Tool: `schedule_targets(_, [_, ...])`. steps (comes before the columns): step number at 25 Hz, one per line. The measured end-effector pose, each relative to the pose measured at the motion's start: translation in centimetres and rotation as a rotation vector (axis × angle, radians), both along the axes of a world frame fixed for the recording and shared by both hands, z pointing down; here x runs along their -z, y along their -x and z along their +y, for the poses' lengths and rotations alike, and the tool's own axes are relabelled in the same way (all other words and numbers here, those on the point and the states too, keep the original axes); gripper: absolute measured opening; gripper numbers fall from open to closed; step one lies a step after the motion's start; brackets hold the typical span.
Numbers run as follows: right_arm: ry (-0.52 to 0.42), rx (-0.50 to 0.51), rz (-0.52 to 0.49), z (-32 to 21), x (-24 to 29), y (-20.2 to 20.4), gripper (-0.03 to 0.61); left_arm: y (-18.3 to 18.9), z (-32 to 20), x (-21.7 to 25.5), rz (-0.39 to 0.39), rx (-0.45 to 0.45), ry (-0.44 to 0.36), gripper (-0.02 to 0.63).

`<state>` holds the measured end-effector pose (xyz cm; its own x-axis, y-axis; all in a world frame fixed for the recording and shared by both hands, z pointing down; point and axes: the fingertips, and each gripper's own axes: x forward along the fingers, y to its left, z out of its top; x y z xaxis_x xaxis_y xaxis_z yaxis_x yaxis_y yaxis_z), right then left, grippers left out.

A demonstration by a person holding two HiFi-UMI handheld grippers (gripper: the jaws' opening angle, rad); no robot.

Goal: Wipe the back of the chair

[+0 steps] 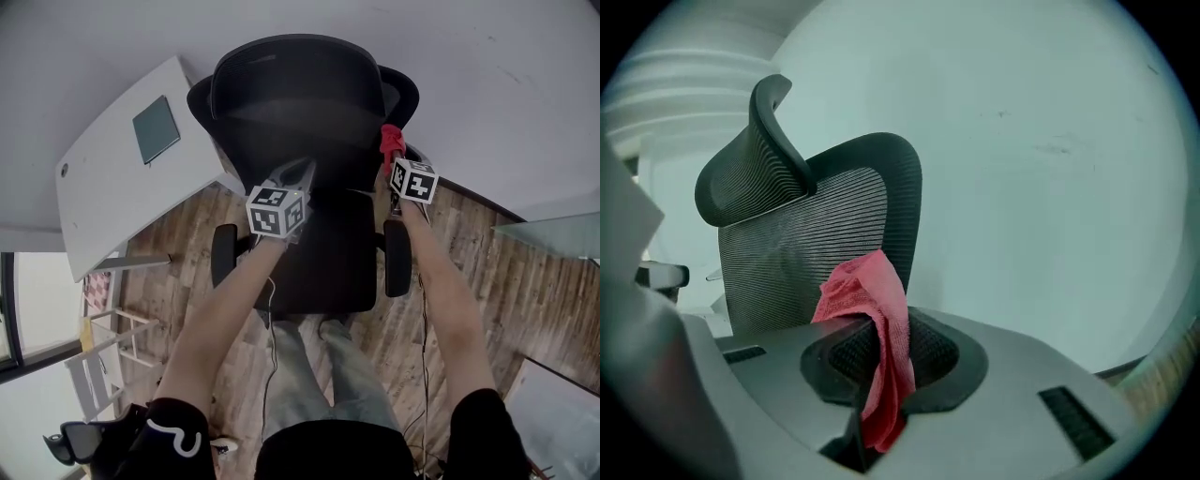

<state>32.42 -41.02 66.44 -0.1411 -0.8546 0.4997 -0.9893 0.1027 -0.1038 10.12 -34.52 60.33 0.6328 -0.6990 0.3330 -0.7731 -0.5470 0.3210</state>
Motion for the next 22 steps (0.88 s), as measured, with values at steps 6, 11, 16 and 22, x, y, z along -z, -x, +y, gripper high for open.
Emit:
schedule_targets(6, [-0.006, 0.055, -0.022, 1.3, 0.1, 2.9, 0.072, 2.2, 0.3, -0.3, -0.012, 0.012, 0.001, 0.025])
schedule_targets(11, [-0.007, 0.135, -0.013, 1.8, -0.1, 9.0, 0.072, 6.3, 0.8, -0.7, -0.022, 0.035, 0.002, 0.026])
schedule_targets(16, [0.013, 0.207, -0.029, 1.8, -0.7, 15.8, 0.072, 11.9, 1.2, -0.9, -0.029, 0.096, 0.007, 0.026])
schedule_targets(22, [0.035, 0.300, -0.025, 1.8, -1.6, 23.6, 0.072, 18.5, 2.5, -1.5, -0.036, 0.166, 0.022, 0.026])
